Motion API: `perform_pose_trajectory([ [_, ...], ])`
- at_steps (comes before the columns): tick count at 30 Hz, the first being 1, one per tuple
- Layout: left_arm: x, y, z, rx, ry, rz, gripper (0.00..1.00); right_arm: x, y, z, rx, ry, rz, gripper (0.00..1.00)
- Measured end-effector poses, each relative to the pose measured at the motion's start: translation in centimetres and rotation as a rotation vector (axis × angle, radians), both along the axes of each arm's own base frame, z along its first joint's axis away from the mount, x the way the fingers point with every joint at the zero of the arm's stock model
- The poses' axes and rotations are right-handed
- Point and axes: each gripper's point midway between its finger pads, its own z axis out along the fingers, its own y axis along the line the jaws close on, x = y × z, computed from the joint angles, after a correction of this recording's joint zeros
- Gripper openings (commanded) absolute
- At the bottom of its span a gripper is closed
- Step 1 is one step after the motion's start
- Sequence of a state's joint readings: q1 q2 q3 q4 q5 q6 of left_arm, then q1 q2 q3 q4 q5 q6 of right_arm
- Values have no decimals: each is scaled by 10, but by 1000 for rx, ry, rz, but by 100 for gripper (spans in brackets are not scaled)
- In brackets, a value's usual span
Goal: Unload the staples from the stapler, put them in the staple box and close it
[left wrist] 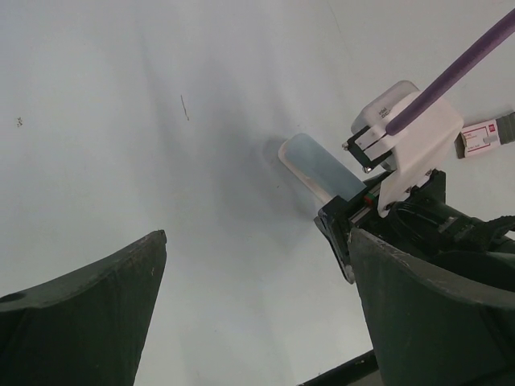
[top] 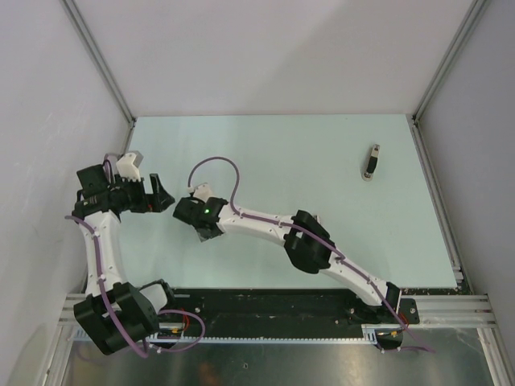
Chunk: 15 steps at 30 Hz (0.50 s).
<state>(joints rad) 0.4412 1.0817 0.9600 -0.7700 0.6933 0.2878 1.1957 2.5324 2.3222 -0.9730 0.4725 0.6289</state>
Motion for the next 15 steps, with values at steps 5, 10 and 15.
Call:
perform_pose_trajectory([
  [5,0,0,1,2,-3,-1,99,-5,-2,0,13,25,3,58],
  [10,0,0,2,5,-6,-1,99,-3,1,5,37,24,3,55],
  [15,-2,1,6,25,-25,-2,99,-1,2,8,43,19,3,45],
])
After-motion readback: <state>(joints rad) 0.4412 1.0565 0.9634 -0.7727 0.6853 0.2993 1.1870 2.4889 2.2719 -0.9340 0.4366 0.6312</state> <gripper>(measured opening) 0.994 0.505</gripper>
